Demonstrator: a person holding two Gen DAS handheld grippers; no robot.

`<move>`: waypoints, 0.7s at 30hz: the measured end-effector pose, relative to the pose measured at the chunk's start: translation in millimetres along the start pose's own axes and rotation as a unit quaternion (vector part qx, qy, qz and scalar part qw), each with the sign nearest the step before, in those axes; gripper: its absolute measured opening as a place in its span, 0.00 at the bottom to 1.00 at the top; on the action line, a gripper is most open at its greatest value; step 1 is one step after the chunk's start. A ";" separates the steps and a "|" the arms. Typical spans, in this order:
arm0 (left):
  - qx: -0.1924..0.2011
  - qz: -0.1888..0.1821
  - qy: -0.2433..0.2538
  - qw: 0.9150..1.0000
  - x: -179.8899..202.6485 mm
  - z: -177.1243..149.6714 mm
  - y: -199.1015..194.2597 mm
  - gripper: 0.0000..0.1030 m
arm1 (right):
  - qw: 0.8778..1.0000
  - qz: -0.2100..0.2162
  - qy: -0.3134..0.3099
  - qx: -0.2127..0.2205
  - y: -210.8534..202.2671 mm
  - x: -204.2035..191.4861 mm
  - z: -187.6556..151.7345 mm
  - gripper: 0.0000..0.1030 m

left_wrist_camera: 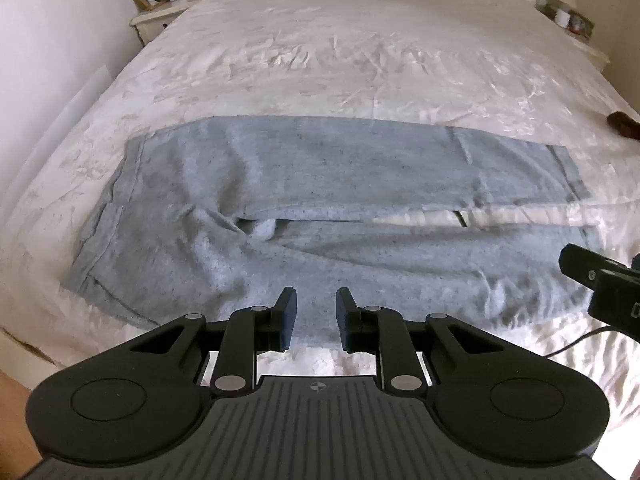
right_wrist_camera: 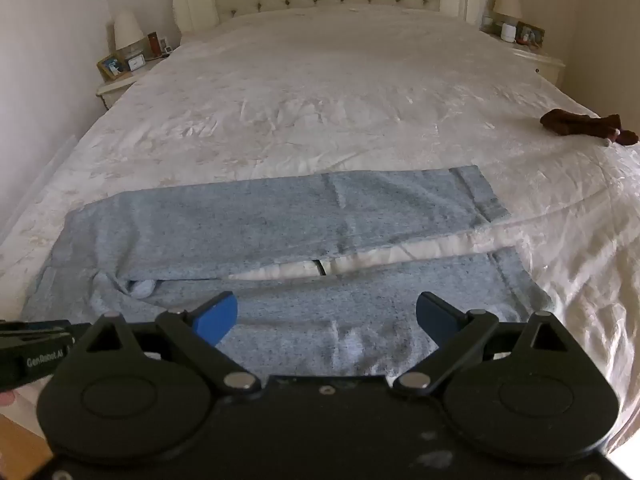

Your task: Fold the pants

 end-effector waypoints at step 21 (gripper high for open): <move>-0.007 0.005 0.001 1.000 -2.6 -1.1 -0.7 0.20 | 1.000 0.003 -0.004 -0.003 -0.8 -2.3 -1.3 0.98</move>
Point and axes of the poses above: each gripper's, at about its wrist camera, not at the fingertips, and y roughly the way its jaws point, x to its right, z to its top, the point moved 4 cm from there along y, roughly the way its jaws point, and after that the axes turned 14 degrees about y, right-handed, at the moved point
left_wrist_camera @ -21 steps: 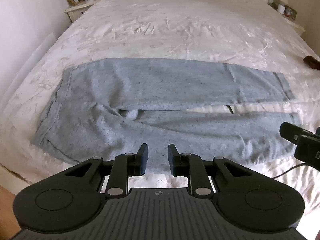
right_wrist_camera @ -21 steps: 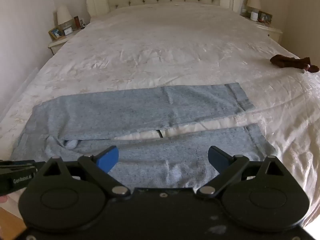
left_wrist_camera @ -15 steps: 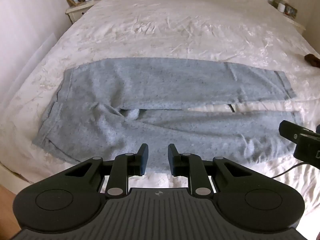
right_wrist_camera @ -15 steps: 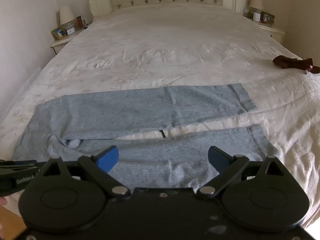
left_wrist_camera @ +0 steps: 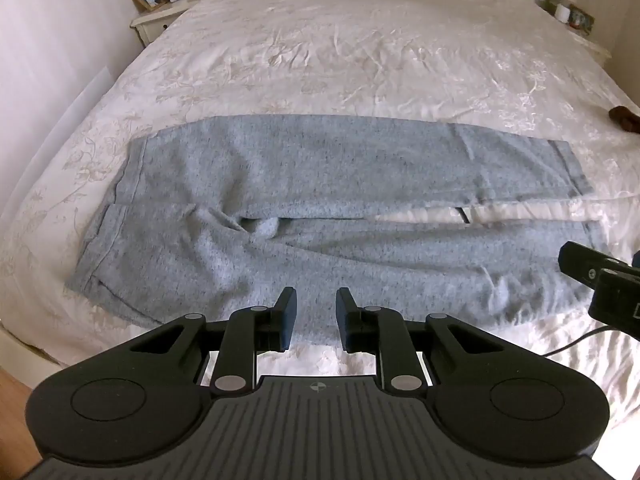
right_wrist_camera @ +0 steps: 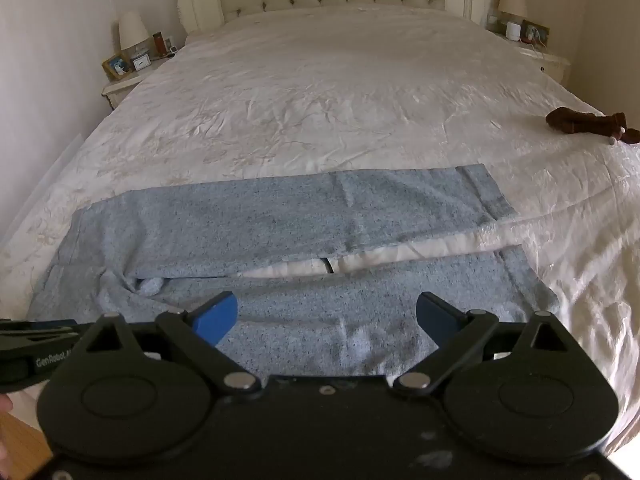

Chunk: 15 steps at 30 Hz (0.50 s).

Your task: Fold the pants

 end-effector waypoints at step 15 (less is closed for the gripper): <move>-0.005 0.002 0.000 1.000 1.0 1.4 2.2 0.20 | 1.000 0.002 0.004 -0.006 3.7 2.7 0.2 0.98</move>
Point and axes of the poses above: each gripper's, at about its wrist camera, not at the fingertips, and y roughly the way its jaws point, x to its right, z to its top, the point moved 4 cm from there along y, roughly the way its jaws point, and after that the axes turned 14 degrees about y, right-handed, at the moved point
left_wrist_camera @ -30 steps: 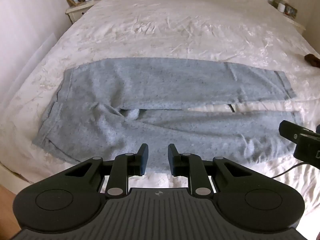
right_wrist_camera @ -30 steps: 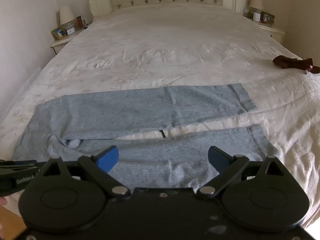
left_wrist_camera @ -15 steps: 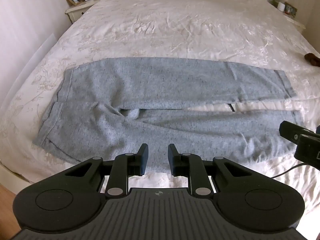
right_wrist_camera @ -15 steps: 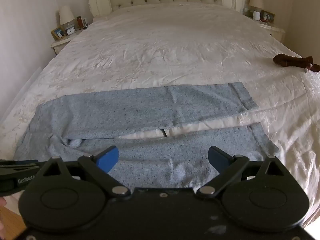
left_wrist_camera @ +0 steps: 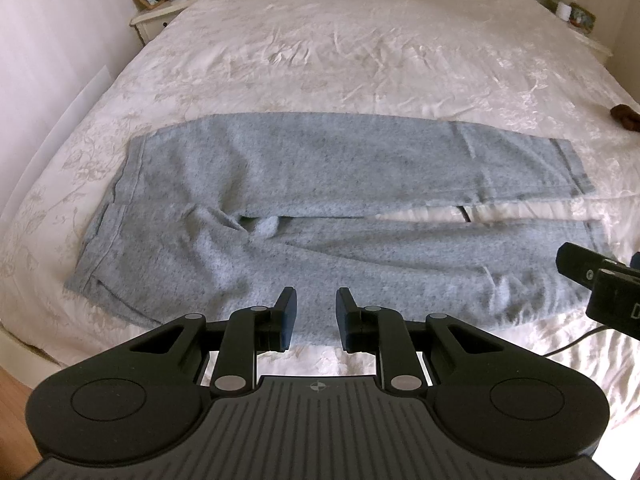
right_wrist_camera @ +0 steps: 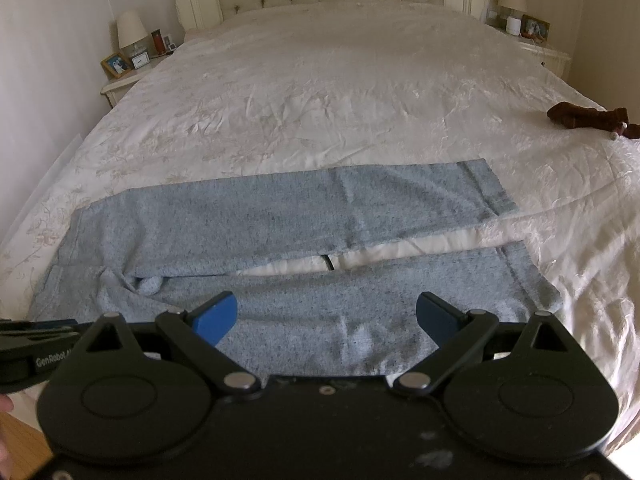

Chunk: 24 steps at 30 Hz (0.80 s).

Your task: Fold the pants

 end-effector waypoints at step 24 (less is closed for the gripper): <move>-0.009 -0.003 -0.002 1.000 -2.8 -1.5 7.9 0.20 | 1.000 0.003 0.001 -0.008 6.1 -3.7 -0.2 0.98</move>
Point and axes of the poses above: each gripper's, at about its wrist camera, not at the fingertips, and y roughly the way its jaws point, x to its right, z to its top, the point moved 4 cm from there along y, roughly the way its jaws point, and after that the axes turned 14 degrees about y, right-handed, at the moved point
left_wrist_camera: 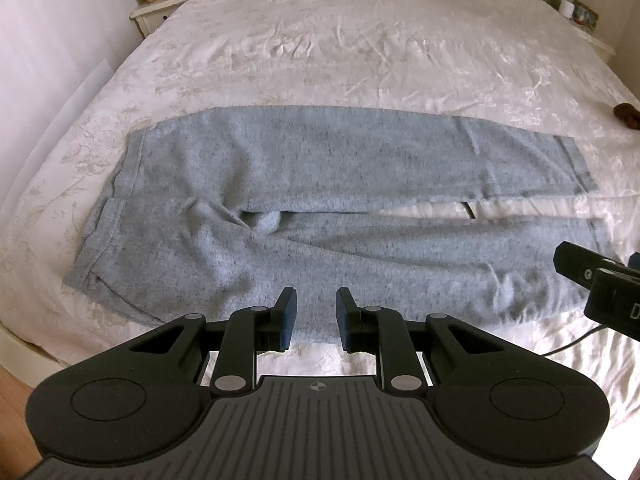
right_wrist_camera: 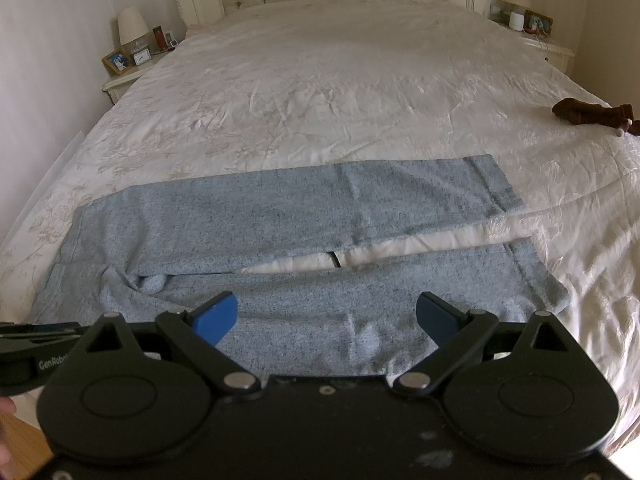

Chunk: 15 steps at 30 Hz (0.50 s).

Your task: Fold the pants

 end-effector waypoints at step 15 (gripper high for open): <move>-0.006 -0.002 0.001 1.000 -1.4 -0.1 3.5 0.20 | 1.000 0.000 0.001 -0.005 5.0 -3.7 -1.4 0.98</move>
Point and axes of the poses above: each gripper's, at about its wrist camera, not at the fingertips, and y roughly the way its jaws point, x to its right, z to its top, the point moved 4 cm from there along y, roughly the way its jaws point, and after that the axes turned 14 degrees about y, right-handed, at the moved point
